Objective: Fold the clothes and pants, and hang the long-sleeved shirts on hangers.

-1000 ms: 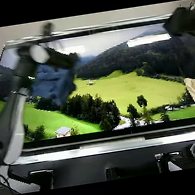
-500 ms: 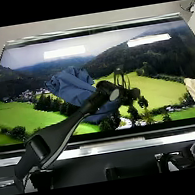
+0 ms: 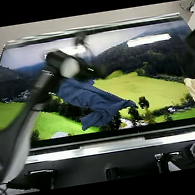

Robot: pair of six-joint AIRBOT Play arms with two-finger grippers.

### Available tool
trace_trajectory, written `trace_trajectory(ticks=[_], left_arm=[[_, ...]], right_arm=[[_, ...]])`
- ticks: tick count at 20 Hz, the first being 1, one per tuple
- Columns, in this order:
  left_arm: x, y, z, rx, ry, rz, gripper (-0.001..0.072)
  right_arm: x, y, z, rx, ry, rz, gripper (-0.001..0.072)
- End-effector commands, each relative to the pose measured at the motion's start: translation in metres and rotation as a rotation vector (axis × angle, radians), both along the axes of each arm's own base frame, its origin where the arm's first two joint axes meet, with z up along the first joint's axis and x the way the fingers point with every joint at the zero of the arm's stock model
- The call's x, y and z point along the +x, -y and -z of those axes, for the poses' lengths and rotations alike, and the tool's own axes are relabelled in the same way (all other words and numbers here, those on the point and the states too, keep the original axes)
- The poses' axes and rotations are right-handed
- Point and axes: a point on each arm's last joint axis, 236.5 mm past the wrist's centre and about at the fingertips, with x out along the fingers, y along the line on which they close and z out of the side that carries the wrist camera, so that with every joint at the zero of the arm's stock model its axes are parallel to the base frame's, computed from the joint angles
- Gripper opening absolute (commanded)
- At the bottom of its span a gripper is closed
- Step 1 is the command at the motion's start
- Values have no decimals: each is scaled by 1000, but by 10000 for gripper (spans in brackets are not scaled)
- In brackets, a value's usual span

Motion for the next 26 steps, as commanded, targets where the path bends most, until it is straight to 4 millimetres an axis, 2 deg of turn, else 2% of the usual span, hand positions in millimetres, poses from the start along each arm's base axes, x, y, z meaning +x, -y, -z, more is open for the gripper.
trace_trajectory(ticks=[1, 3, 4, 6, 7, 8, 9, 10, 13, 14, 15, 17, 20, 21, 23, 26], left_arm=[[9, -130, -54, 108, 33, -220, 712], [11, -164, -72, 90, 57, -288, 712], [11, -177, -76, 89, 61, -313, 712], [10, -198, -73, 100, 43, -354, 712], [10, -204, -69, 109, 29, -367, 712], [11, -208, -66, 115, 21, -374, 711], [12, -211, -63, 126, 17, -370, 711], [12, -211, -60, 136, 14, -361, 711], [12, -214, -52, 149, -4, -362, 712], [13, -217, -49, 152, -10, -368, 712], [13, -220, -46, 156, -19, -373, 712], [13, -229, -37, 166, -43, -391, 712], [16, -242, -27, 171, -68, -419, 712], [17, -246, -25, 171, -71, -427, 712], [19, -248, -23, 174, -72, -426, 712], [20, -251, -22, 179, -73, -424, 712]], right_arm=[[48, -7, 81, 28, -225, -17, 614], [61, -42, 155, 137, -422, -132, 592], [64, -64, 188, 235, -508, -163, 512], [61, -85, 235, 335, -666, -193, 310], [58, -90, 253, 357, -735, -199, 311], [56, -93, 263, 378, -779, -206, 314], [58, -97, 272, 398, -801, -204, 370], [61, -97, 279, 410, -817, -172, 490], [51, -91, 299, 341, -870, -302, 637], [48, -87, 309, 358, -901, -294, 682], [44, -91, 317, 443, -928, -294, 686], [18, -88, 332, 622, -1021, -276, 680], [-7, -62, 347, 768, -1028, -194, 659], [-9, -55, 351, 776, -992, -178, 660], [-8, -53, 359, 778, -934, -169, 660], [-1, -73, 372, 776, -894, -173, 662]])
